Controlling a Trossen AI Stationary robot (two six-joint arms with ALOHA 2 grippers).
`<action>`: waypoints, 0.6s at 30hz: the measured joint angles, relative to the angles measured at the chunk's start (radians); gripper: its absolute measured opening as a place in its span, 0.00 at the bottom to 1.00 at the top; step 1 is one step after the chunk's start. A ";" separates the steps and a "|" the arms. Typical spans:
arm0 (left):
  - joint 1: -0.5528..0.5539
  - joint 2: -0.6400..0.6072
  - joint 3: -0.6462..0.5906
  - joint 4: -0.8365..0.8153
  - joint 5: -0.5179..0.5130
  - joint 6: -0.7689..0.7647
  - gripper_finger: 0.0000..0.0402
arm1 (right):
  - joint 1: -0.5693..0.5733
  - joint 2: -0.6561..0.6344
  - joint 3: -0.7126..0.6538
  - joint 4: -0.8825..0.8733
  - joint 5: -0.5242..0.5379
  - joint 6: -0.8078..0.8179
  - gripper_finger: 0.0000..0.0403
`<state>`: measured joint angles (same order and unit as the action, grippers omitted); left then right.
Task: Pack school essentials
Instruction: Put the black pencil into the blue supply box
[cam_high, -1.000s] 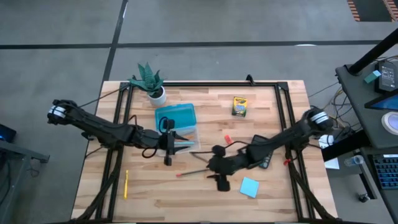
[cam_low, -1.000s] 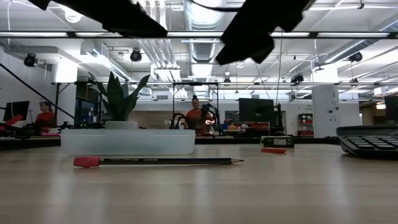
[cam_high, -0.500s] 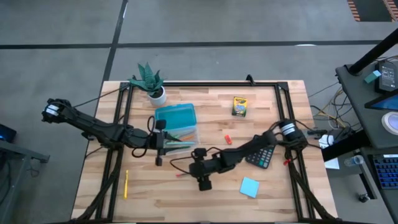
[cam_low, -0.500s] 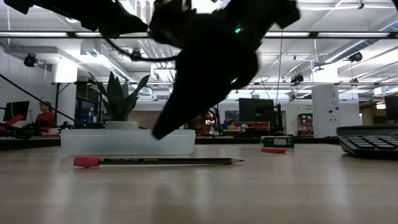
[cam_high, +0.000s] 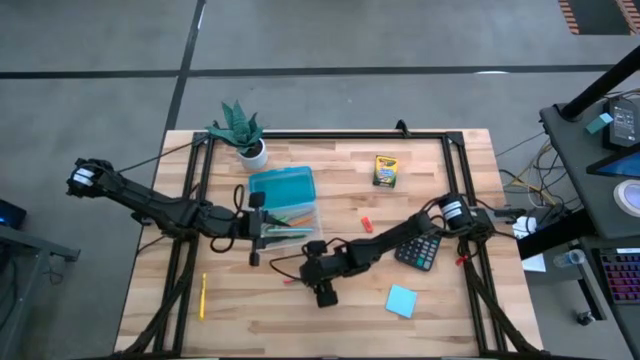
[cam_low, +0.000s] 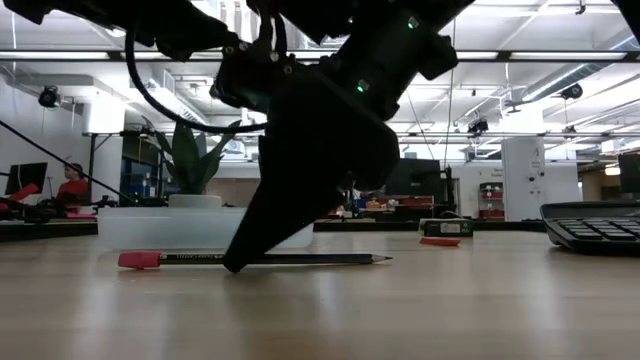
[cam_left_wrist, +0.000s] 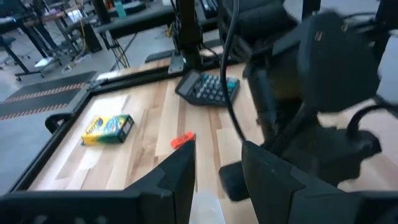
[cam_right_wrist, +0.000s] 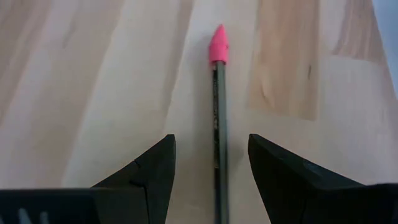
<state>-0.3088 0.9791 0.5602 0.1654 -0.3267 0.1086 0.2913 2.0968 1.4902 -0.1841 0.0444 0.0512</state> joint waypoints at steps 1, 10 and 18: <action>0.000 0.000 0.000 0.001 0.000 0.000 0.28 | -0.002 0.000 -0.002 0.002 0.002 0.000 0.47; 0.000 0.000 0.000 0.012 0.000 -0.001 0.28 | -0.004 -0.001 -0.024 0.012 0.008 0.001 0.47; 0.001 0.000 0.000 0.013 -0.004 0.007 0.28 | -0.004 -0.001 -0.026 0.007 0.006 -0.010 0.38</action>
<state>-0.3077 0.9794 0.5602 0.1782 -0.3305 0.1158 0.2878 2.0956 1.4647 -0.1776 0.0509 0.0414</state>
